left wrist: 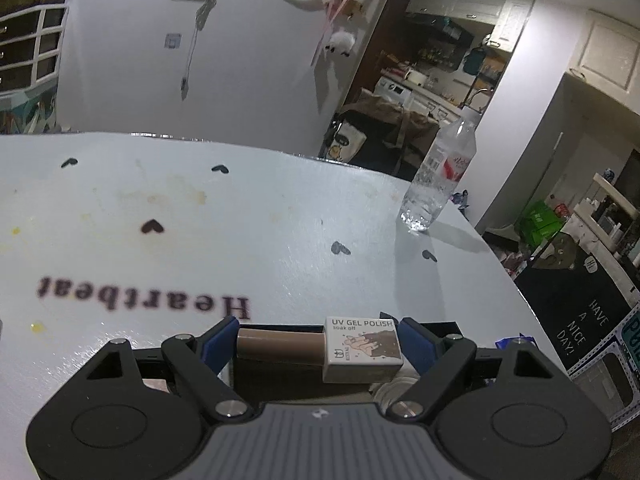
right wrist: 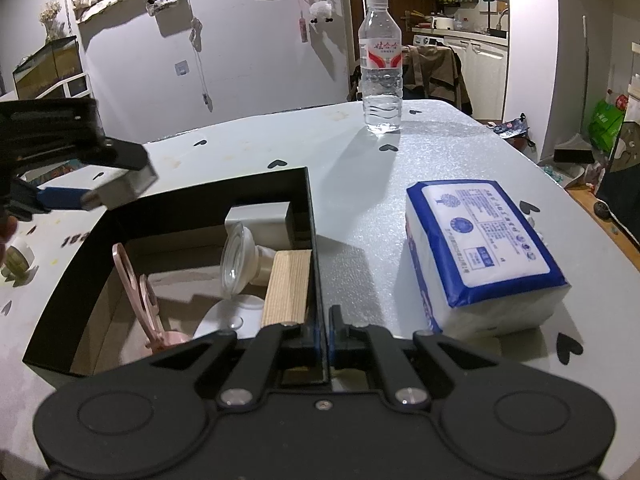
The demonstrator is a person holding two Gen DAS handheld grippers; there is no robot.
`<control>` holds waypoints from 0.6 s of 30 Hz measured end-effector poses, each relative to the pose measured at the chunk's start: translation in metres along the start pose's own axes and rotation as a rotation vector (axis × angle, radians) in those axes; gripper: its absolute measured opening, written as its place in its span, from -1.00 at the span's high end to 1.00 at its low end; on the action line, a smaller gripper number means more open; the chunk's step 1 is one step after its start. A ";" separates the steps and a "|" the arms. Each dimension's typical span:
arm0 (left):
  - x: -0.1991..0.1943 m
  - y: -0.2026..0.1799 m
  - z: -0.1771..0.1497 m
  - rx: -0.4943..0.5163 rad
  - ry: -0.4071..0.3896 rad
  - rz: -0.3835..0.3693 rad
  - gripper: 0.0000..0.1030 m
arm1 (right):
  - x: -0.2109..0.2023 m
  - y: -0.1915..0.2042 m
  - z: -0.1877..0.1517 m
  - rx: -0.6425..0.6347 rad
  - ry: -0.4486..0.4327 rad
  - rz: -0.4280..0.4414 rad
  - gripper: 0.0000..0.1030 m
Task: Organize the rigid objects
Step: 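Carry the nail polish bottle with the left tool into the box and release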
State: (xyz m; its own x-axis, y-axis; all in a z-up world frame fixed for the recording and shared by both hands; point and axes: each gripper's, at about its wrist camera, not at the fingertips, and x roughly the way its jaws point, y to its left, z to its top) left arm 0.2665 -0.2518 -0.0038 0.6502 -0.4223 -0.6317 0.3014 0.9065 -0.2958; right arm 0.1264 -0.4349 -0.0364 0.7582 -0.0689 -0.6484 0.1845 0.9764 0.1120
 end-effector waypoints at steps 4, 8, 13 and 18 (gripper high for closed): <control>0.008 -0.005 0.001 -0.005 0.024 0.009 -0.66 | 0.000 0.000 0.000 -0.001 -0.002 0.001 0.91; 0.014 -0.006 0.000 -0.008 0.044 0.027 -0.67 | 0.000 0.000 0.000 0.001 -0.004 0.003 0.91; 0.021 -0.005 -0.001 -0.011 0.073 0.035 -0.68 | 0.000 0.000 0.000 0.003 -0.006 0.006 0.91; 0.024 -0.003 -0.002 -0.020 0.093 0.018 -0.82 | 0.000 0.000 0.000 0.003 -0.005 0.006 0.91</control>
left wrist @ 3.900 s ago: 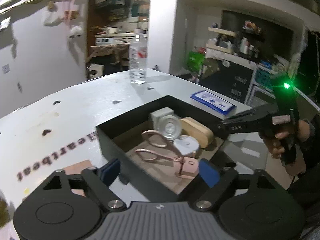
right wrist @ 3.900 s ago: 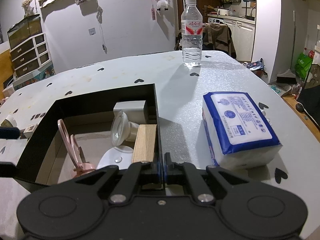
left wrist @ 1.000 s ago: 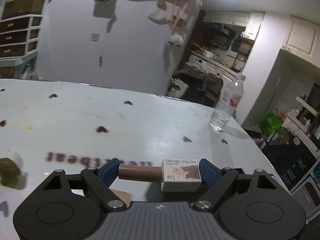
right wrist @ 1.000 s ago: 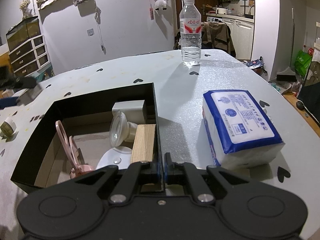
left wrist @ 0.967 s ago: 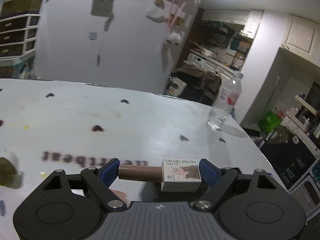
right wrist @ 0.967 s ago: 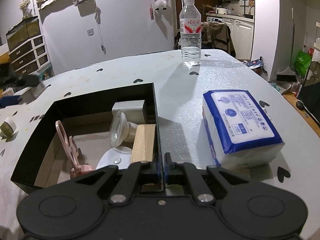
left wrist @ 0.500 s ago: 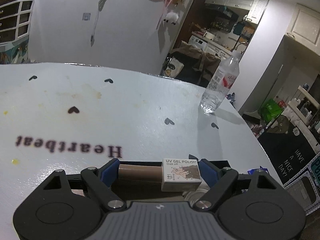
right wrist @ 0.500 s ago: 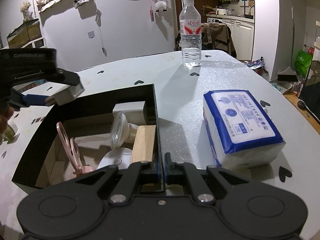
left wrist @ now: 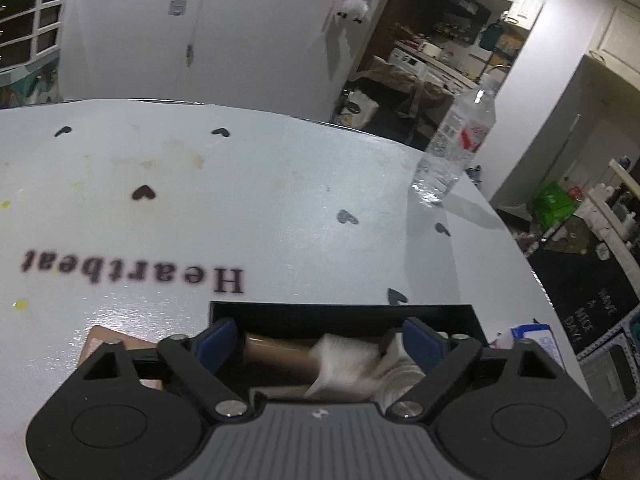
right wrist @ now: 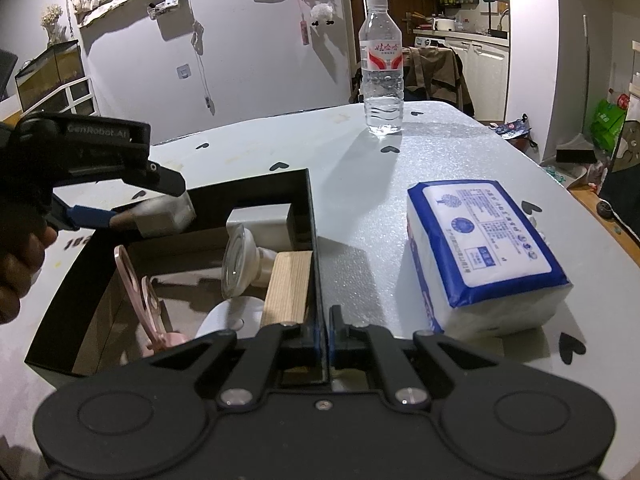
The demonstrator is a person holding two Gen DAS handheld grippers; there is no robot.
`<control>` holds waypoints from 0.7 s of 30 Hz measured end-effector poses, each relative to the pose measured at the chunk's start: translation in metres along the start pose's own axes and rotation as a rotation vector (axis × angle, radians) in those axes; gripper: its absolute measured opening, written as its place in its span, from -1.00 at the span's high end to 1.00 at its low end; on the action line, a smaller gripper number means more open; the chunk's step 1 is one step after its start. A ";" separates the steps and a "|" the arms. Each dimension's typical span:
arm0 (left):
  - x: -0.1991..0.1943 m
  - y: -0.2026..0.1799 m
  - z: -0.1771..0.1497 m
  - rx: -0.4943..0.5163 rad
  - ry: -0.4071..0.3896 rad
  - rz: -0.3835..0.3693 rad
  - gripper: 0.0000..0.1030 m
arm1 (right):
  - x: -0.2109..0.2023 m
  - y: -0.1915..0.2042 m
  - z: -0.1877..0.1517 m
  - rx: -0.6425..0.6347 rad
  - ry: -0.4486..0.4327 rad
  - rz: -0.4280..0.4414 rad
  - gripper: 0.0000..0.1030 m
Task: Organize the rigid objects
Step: 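Carry the nail polish bottle with the left tool into the box and release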
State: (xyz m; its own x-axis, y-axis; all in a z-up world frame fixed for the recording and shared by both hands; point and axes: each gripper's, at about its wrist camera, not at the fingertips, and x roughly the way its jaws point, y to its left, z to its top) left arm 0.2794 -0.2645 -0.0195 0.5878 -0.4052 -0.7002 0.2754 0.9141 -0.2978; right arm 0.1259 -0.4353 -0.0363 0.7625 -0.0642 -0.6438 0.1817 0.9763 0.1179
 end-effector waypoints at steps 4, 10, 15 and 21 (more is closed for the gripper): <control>-0.003 -0.003 -0.001 0.017 0.000 -0.008 -0.93 | 0.000 0.000 0.000 0.001 0.000 0.001 0.91; -0.005 -0.006 -0.002 0.027 0.016 -0.012 -0.97 | 0.000 0.000 0.000 0.001 0.000 0.001 0.91; -0.010 -0.008 -0.004 0.044 0.025 -0.016 -1.00 | 0.000 0.000 0.000 0.000 0.000 0.000 0.91; -0.019 -0.009 -0.007 0.065 0.037 -0.026 -1.00 | 0.000 0.000 0.000 0.000 0.000 0.000 0.91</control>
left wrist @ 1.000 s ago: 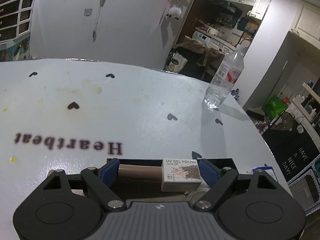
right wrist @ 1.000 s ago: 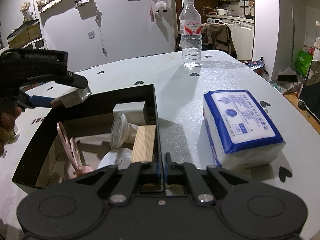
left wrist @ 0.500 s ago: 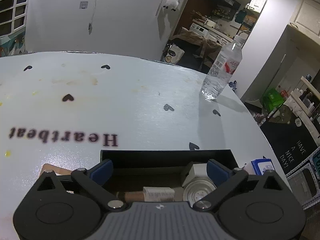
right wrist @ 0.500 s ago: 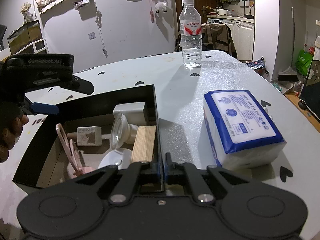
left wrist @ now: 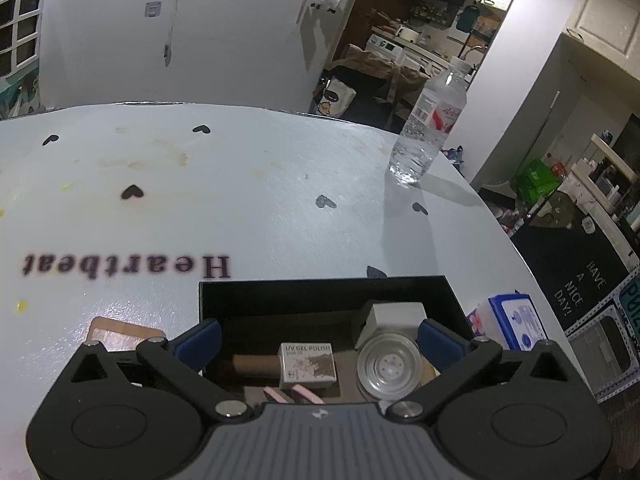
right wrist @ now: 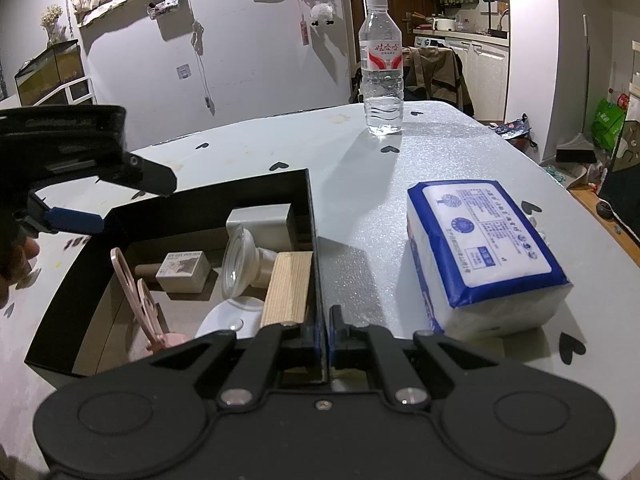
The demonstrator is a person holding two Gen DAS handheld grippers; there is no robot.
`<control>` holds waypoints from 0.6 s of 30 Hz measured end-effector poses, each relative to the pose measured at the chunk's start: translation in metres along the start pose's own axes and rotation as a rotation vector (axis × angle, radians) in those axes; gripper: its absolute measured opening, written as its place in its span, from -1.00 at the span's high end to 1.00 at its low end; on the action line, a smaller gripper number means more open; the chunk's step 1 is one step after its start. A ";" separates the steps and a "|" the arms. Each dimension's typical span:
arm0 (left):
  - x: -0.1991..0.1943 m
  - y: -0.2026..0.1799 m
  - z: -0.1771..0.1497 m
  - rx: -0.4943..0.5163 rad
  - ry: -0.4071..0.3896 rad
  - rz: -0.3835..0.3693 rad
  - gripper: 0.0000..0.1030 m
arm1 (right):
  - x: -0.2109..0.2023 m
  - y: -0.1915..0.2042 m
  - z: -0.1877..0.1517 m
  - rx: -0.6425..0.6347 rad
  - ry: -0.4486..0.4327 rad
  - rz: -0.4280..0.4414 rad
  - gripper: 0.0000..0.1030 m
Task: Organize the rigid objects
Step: 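Carry the nail polish bottle with the left tool into the box and release, then lift the open left tool out of the box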
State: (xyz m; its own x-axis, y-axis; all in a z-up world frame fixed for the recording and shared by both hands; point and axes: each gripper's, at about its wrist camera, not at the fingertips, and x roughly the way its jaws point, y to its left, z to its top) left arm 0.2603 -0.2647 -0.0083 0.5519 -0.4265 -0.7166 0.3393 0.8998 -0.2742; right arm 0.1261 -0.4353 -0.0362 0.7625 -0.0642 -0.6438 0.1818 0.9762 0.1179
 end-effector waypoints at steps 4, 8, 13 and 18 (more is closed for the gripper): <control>-0.008 0.000 -0.004 0.024 -0.001 -0.015 -1.00 | 0.000 0.000 0.000 -0.001 0.000 -0.003 0.91; -0.017 -0.001 -0.010 0.050 -0.004 -0.025 -1.00 | 0.000 0.001 0.000 -0.003 0.001 -0.006 0.91; -0.026 -0.001 -0.018 0.089 0.001 -0.044 -1.00 | 0.001 0.002 0.000 -0.003 0.003 -0.014 0.91; -0.037 0.001 -0.027 0.117 -0.004 -0.054 -1.00 | 0.001 0.003 0.001 -0.003 0.004 -0.021 0.91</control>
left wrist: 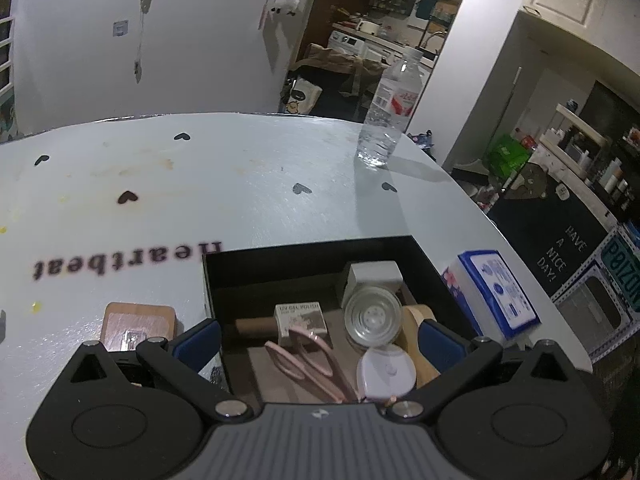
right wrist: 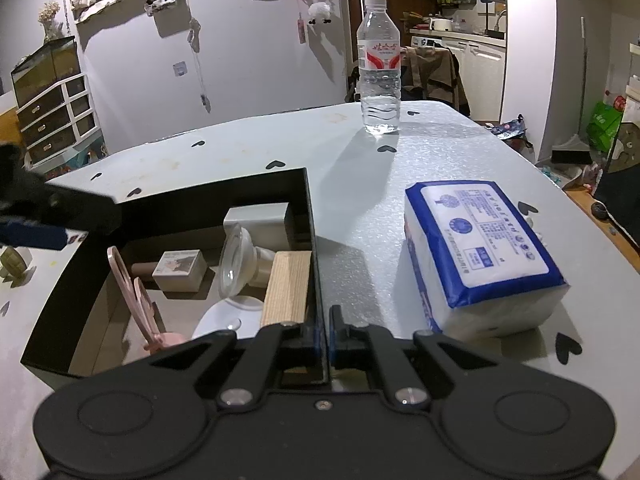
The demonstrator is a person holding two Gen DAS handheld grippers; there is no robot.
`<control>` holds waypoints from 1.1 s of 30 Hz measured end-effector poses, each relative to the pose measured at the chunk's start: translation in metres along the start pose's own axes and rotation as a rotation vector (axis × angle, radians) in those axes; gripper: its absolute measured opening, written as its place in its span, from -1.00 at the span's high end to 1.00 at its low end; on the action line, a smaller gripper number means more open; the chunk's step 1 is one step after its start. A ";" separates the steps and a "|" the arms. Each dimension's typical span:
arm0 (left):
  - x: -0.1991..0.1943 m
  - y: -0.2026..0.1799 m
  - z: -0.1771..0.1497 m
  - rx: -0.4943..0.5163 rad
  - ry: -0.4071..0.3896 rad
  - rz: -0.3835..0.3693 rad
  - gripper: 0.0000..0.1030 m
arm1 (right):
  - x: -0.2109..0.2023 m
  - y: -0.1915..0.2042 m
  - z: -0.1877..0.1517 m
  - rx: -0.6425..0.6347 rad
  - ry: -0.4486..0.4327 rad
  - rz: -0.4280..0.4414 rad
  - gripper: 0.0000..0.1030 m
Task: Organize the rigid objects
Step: 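Lift the open left tool out of the box, then move the left tool to the square wooden block and grasp it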
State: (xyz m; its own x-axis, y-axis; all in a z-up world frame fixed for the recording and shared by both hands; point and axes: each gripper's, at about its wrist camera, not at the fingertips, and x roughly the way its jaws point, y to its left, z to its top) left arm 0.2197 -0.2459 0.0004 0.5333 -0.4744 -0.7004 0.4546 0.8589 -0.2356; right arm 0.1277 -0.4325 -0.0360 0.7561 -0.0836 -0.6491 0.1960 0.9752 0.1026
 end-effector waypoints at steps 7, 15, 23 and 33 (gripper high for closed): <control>-0.012 0.009 -0.012 0.016 -0.013 0.013 -1.00 | 0.000 0.002 0.000 -0.003 -0.001 -0.010 0.91; -0.024 0.026 -0.028 0.045 -0.050 0.017 -1.00 | 0.001 0.003 0.000 -0.006 0.000 -0.020 0.90; -0.041 0.062 -0.041 -0.009 -0.126 0.029 -1.00 | 0.000 0.003 0.000 -0.007 0.001 -0.021 0.90; -0.040 0.111 -0.050 -0.022 -0.148 0.135 -1.00 | 0.001 0.003 0.000 -0.010 0.001 -0.027 0.89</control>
State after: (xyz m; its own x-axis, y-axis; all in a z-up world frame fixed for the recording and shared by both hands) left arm 0.2133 -0.1220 -0.0319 0.6880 -0.3769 -0.6201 0.3577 0.9197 -0.1621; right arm 0.1289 -0.4293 -0.0361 0.7499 -0.1095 -0.6525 0.2099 0.9746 0.0777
